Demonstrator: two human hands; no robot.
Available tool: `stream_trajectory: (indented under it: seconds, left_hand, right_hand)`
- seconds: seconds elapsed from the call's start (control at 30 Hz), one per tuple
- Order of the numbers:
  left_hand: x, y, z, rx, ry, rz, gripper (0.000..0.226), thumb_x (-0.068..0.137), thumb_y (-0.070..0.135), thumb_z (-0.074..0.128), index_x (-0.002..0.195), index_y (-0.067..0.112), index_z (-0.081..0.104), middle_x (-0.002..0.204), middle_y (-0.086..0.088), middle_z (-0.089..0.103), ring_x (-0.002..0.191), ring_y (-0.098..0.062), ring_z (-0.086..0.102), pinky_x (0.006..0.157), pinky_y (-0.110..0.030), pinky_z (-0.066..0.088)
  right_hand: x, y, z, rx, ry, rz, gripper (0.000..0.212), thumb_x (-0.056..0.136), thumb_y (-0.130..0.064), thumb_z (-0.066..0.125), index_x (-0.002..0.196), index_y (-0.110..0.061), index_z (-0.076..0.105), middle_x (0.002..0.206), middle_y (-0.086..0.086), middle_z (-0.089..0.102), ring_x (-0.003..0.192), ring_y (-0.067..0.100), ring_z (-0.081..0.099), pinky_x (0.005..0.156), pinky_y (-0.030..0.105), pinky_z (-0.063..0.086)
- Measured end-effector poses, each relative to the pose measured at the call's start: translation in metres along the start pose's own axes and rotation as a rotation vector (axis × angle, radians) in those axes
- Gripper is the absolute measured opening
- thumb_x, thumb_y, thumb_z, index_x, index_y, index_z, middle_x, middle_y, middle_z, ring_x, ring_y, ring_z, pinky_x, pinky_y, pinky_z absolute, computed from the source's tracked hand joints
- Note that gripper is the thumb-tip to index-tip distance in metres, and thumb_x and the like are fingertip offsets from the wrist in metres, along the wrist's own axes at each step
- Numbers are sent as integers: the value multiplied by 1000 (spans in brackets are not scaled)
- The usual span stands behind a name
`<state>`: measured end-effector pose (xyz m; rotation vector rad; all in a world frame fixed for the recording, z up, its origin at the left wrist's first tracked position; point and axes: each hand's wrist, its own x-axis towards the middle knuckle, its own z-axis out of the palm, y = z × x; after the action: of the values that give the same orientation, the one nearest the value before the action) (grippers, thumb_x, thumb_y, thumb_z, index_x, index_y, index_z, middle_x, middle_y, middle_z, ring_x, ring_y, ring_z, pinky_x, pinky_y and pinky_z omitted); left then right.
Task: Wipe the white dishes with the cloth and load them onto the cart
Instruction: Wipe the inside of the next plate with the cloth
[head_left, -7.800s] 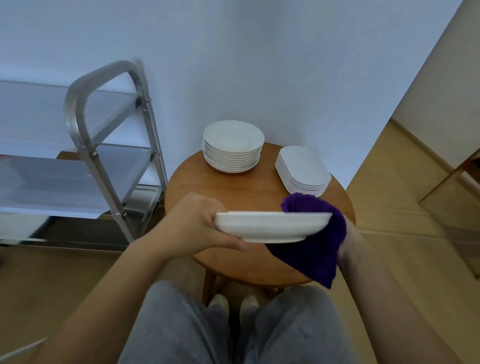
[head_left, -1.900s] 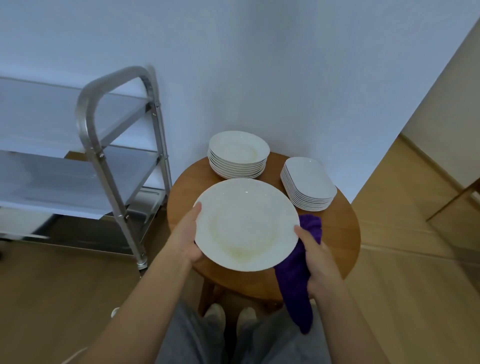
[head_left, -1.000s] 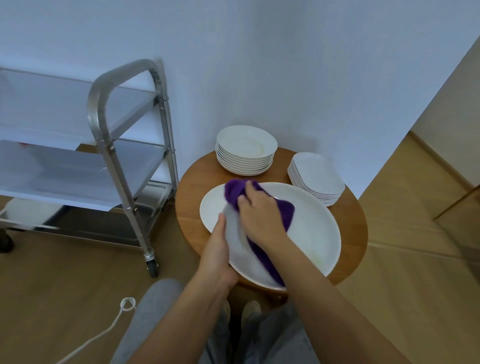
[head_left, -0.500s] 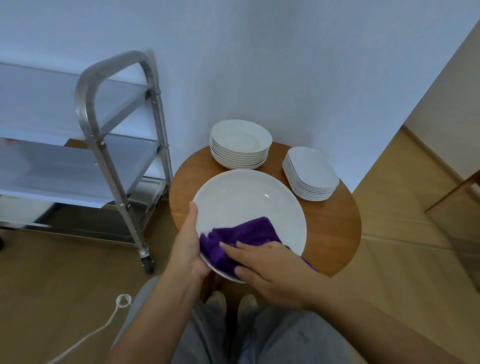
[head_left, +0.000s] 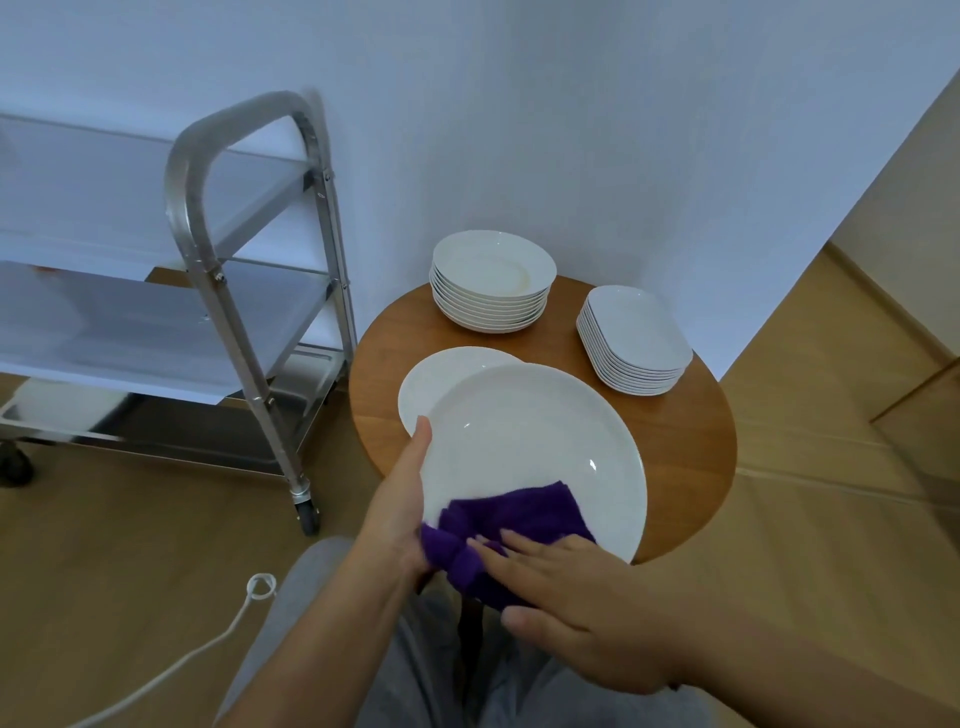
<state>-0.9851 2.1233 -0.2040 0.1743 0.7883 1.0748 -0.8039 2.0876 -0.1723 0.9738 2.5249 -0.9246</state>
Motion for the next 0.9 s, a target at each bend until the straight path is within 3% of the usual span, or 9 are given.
stream_trajectory:
  seconds: [0.17,0.3,0.4,0.53,0.63,0.7,0.77,0.9]
  left_hand:
    - [3,-1,-4,10,74,-14,51,79,56,56,109,14,60,91,-13,74,78,-28,72,59,-39,58]
    - [-1,1,-6,-16,47,20,47,84,50,54,103,8,63,83,-13,74,70,-27,72,52,-36,57]
    - [-7,2,-7,-33,-42,-7,48,79,48,54,106,10,65,91,-15,73,78,-29,72,58,-39,58]
    - [-7,-2,-4,-40,-94,19,47,76,48,55,111,18,65,105,-16,70,91,-31,69,70,-44,59]
    - [-7,6,0,5,-111,23,43,84,50,49,107,21,70,102,-15,71,88,-29,70,65,-39,59]
    - [-3,9,0,49,-66,43,43,85,53,48,115,26,63,107,-13,70,95,-30,68,76,-42,57]
    - [-1,10,2,71,-41,87,48,81,54,51,121,29,56,112,-11,69,103,-31,64,86,-46,52]
    - [4,13,10,85,-69,128,61,68,55,57,124,31,54,115,-10,67,106,-32,63,86,-48,52]
  right_hand:
    - [31,-3,3,-142,165,-59,54,97,-54,6,144,-40,-17,155,-19,-13,134,-5,-28,105,23,-22]
    - [54,3,3,-193,307,-80,48,96,-53,5,138,-47,-18,150,-25,-17,134,-4,-30,107,25,-24]
    - [65,16,-5,-312,440,-68,45,97,-53,7,138,-50,-11,152,-23,-6,139,1,-22,112,34,-19]
    - [70,31,-20,-461,521,-120,46,99,-49,17,143,-46,4,155,-10,20,144,14,4,116,43,-4]
    - [67,45,-38,-453,634,6,48,97,-49,13,143,-42,-1,154,-13,7,144,14,0,114,37,-10]
    - [64,55,-48,-473,692,123,47,97,-48,8,141,-42,-9,151,-16,-3,143,10,-9,111,28,-20]
    - [64,59,-50,-473,732,212,47,96,-47,5,139,-42,-15,155,-14,-2,139,7,-17,108,26,-25]
    - [68,47,-32,-247,850,419,49,92,-49,3,132,-46,-26,158,-10,-7,135,4,-25,101,25,-33]
